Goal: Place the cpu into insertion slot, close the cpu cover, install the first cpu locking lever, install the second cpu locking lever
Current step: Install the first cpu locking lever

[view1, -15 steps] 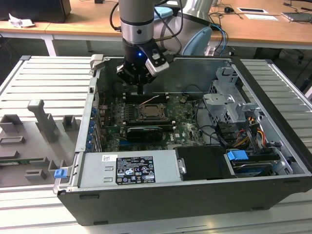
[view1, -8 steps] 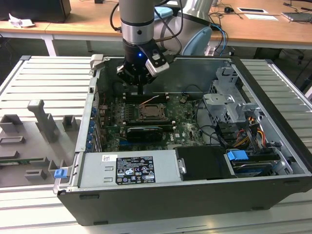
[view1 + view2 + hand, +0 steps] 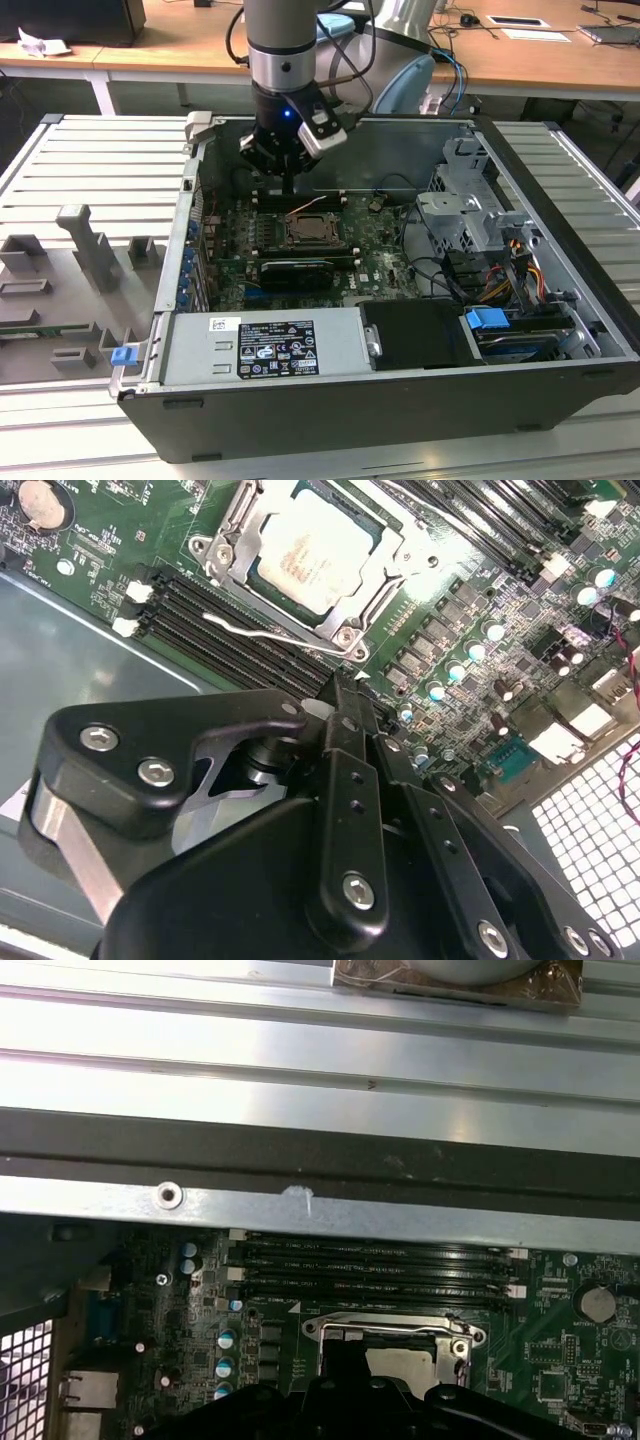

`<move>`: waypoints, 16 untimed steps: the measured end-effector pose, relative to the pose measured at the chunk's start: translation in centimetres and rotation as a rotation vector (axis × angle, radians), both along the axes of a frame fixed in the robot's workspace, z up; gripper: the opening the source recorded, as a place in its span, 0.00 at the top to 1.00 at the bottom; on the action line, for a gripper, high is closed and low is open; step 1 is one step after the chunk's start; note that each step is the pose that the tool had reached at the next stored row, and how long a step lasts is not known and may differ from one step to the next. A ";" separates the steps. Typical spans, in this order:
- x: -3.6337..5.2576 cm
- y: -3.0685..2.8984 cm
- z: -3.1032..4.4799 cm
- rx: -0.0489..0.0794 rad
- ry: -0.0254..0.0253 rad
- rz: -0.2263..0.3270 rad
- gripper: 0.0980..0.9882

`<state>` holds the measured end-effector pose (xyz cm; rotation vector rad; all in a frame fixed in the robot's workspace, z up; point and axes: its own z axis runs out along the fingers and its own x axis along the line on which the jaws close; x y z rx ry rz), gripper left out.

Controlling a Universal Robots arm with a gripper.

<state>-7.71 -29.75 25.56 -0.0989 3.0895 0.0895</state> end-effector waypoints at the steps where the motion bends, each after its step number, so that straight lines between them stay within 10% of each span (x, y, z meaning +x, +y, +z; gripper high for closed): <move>1: -0.01 -0.01 -0.04 0.000 0.0000 -0.001 0.99; 16: 0.27 -0.04 -1.47 0.042 0.0001 -0.024 0.99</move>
